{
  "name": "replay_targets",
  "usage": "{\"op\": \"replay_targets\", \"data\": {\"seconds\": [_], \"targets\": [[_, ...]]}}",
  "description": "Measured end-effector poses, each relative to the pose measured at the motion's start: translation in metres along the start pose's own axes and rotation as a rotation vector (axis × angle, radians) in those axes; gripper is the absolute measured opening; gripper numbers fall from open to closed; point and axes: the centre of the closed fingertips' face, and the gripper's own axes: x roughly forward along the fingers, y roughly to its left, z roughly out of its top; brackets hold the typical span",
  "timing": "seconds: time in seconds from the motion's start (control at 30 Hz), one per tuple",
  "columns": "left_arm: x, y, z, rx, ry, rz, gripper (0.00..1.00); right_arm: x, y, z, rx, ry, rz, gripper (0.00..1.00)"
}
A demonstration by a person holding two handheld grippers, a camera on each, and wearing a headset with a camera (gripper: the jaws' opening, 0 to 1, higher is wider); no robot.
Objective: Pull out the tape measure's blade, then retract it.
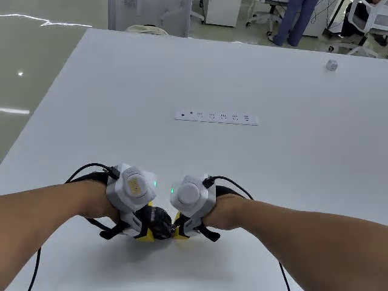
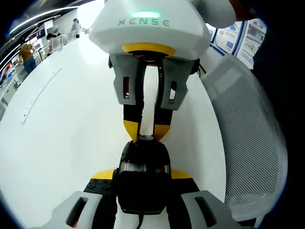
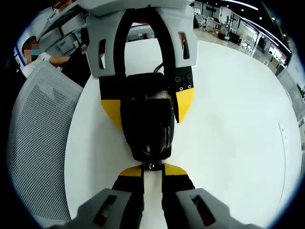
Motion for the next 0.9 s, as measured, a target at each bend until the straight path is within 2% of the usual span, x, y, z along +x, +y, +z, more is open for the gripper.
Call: {"op": "replay_targets", "data": {"seconds": [0.9], "targets": [[0.0,0.001,0.0,-0.013,0.004,0.01,0.37,-0.008,-0.001,-0.014,0.02,0.029,-0.003,0.11]]}}
